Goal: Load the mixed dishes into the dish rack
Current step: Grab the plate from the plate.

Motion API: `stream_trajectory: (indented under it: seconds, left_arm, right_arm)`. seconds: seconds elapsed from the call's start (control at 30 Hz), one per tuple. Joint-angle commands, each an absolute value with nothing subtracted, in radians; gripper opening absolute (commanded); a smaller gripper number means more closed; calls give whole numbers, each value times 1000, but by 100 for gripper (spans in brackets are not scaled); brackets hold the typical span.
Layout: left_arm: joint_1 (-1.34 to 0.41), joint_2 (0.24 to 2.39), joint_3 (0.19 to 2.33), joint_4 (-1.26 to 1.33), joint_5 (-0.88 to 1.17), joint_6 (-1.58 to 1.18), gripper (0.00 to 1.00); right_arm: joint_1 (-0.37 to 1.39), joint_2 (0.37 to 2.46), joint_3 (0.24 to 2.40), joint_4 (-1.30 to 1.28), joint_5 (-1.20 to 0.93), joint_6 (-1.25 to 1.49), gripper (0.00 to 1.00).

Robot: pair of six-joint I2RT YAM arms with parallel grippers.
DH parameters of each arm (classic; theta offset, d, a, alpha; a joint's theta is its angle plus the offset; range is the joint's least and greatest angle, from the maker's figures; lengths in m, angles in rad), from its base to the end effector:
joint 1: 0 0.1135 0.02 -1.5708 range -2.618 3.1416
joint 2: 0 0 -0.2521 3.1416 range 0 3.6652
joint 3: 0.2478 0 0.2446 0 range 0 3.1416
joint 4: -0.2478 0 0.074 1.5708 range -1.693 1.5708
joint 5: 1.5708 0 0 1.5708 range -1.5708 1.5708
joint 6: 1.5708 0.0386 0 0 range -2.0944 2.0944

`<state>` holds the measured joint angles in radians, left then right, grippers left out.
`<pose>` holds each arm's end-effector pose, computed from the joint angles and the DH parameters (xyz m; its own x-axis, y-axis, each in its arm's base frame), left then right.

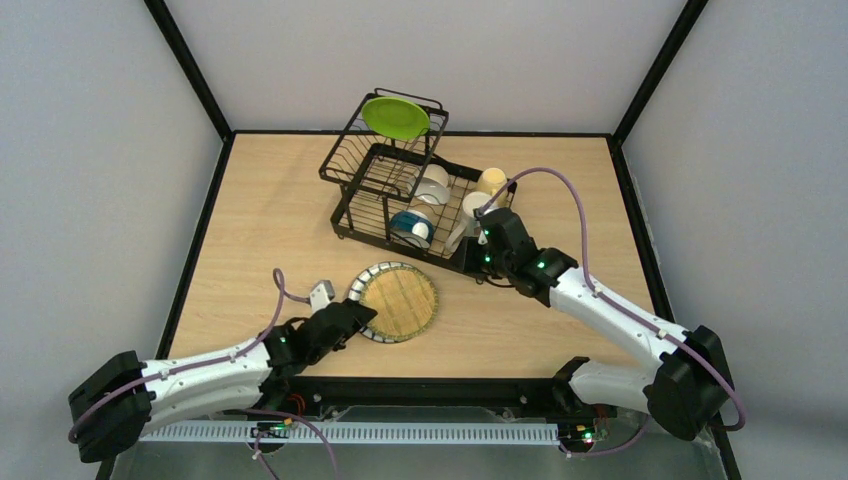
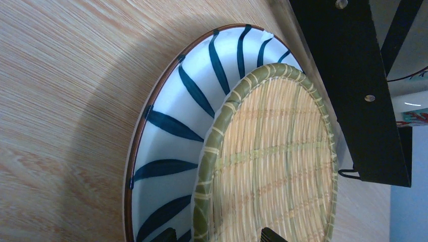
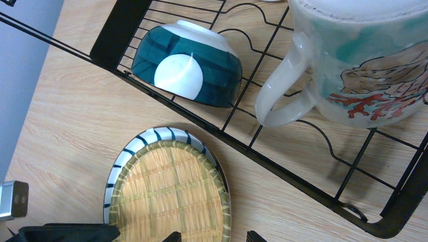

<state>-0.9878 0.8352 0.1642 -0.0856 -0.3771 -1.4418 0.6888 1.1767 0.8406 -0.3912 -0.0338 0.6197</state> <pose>0.0965 -0.1205 0.1245 -0.6721 -0.6555 -0.3442 -0.2939 0.6629 -0.6886 0.1929 0.1605 0.2499 -0.7981 0.0948 -0.5950 -0.2349 0.8605 0.4521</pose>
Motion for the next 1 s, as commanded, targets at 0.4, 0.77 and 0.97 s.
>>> stream_trajectory:
  seconds: [0.4,0.77,0.97]
  left_arm:
    - [-983,1010,110,85,-375,-1484,75]
    - [-983,1022,98,153,-389,-1462,38]
    - [-983,905,98,65,-425,-1441,21]
  right_arm:
    - [693,1173,853,-377,-49,617,73]
    - [692,1173,869,-392,-49,611,73]
    - [692,1173,889,-399,-51,615,73]
